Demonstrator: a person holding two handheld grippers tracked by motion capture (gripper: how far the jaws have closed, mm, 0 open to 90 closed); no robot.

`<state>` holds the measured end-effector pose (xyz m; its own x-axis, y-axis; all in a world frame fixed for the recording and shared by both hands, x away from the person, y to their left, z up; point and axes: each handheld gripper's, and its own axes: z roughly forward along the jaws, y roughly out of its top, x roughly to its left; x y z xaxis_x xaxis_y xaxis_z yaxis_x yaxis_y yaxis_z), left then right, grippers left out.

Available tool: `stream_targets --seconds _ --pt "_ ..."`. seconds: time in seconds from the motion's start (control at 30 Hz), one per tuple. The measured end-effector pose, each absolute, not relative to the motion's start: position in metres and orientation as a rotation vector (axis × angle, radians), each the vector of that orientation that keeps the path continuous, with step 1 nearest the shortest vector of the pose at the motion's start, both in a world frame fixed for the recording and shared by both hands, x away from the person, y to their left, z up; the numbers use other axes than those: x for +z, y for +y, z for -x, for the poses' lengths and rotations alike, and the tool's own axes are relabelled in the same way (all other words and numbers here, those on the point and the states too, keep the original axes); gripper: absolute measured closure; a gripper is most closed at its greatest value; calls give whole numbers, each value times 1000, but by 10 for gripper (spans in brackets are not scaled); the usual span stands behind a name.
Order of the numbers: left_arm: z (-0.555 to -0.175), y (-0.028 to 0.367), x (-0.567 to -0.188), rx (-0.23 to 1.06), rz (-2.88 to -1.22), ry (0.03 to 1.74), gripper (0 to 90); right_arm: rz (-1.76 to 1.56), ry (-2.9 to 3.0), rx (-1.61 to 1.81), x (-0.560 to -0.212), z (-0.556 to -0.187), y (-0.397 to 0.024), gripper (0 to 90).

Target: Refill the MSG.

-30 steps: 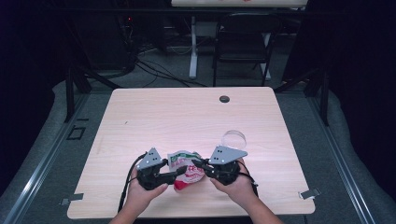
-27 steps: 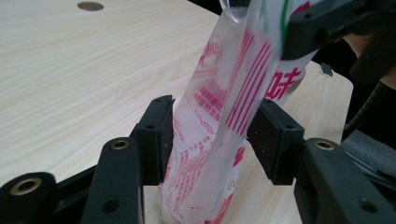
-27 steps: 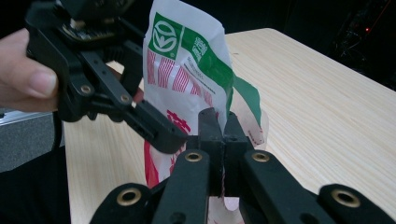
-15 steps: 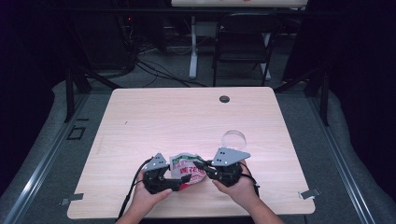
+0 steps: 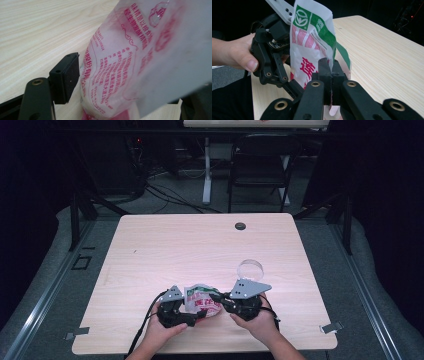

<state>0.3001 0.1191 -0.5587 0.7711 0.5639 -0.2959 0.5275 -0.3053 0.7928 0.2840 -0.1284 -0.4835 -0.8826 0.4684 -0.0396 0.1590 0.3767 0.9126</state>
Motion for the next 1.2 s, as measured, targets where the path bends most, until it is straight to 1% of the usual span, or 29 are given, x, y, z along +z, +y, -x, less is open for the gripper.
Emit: stream_targets --seconds 0.2,0.4,0.53,0.9,1.2 --pt "-303 114 -566 10 -1971 826 262 -535 2350 1509 -485 -281 -132 900" --pt "-306 108 -572 0 -2024 820 242 -538 2346 1504 -486 -279 -134 900" --pt "-306 102 -576 25 -2059 806 236 -544 2343 1500 -486 -278 -136 900" --pt "-306 95 -584 19 -2110 798 237 -557 2340 1485 -488 -277 -139 900" --pt "-305 95 -586 50 -2153 765 258 -556 2340 1484 -488 -277 -139 900"
